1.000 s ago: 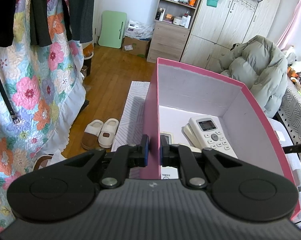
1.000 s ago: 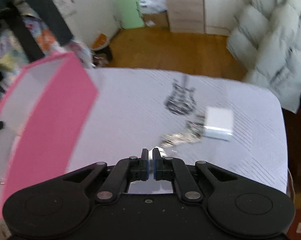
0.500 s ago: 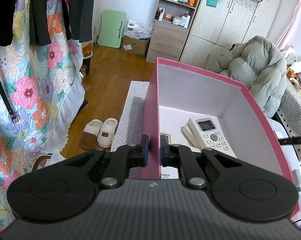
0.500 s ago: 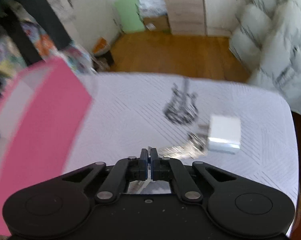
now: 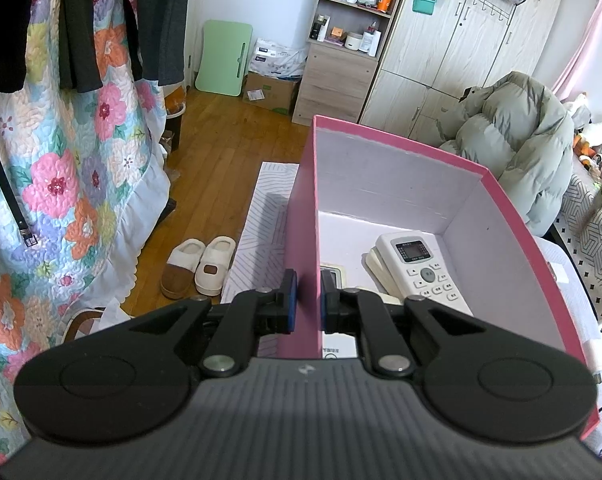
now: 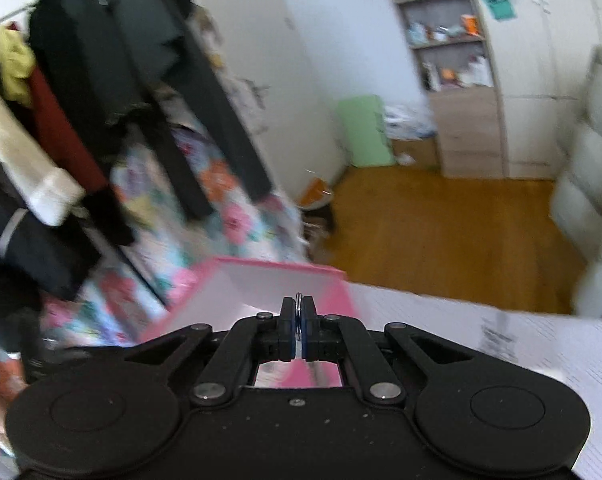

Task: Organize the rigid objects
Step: 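Lift the keys with the right tool and carry them over the box, then open the right tool to drop the keys into the box, then move the right tool to the table and close on the white charger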

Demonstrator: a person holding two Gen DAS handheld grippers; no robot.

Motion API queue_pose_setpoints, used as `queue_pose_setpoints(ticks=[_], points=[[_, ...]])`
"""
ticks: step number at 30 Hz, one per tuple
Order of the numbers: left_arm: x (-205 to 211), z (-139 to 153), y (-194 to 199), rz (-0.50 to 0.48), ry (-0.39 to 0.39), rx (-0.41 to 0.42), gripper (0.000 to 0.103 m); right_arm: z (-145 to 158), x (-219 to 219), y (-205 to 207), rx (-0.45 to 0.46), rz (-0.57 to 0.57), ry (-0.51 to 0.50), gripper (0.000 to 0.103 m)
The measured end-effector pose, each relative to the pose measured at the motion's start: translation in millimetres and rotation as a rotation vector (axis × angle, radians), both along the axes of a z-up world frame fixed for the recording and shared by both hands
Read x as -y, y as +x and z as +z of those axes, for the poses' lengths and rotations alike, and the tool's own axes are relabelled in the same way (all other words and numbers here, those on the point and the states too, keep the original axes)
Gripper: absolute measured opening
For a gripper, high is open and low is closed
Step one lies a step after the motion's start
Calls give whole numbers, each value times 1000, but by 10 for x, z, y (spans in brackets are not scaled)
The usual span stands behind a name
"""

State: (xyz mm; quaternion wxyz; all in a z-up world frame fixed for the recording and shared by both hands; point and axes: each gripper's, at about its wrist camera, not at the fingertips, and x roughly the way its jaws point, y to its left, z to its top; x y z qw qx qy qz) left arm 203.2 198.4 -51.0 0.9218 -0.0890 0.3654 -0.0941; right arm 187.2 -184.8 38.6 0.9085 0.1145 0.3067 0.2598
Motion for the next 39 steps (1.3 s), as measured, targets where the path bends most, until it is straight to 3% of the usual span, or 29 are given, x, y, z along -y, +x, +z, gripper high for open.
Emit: queue_pose_setpoints(ticks=[5,14,19,23,29,32,39], points=[[-4,2,-1,0,2,1,10,93,-489,-11,-28,109,-12,4],[9,-2,-8,-2,-5,1,10,-383,-1216,205,-117,267,-202,4],[-6,-2,-6,0,-8,-1,11,-511,-1409,397,-123,293,-234,4],[13,-1,-13,-2,-5,1,11,-565,-1429,504,-123,278,-256,4],[34,9,-14,-4,-4,2,11,-598,-1358,453,-41,165,-442,9],[35,10,-12,-4,-4,2,11,-475,-1215,365,-37,120,-437,10],[38,13,-7,-3,-2,0,11,-218,-613,79,-144,4,-375,12]])
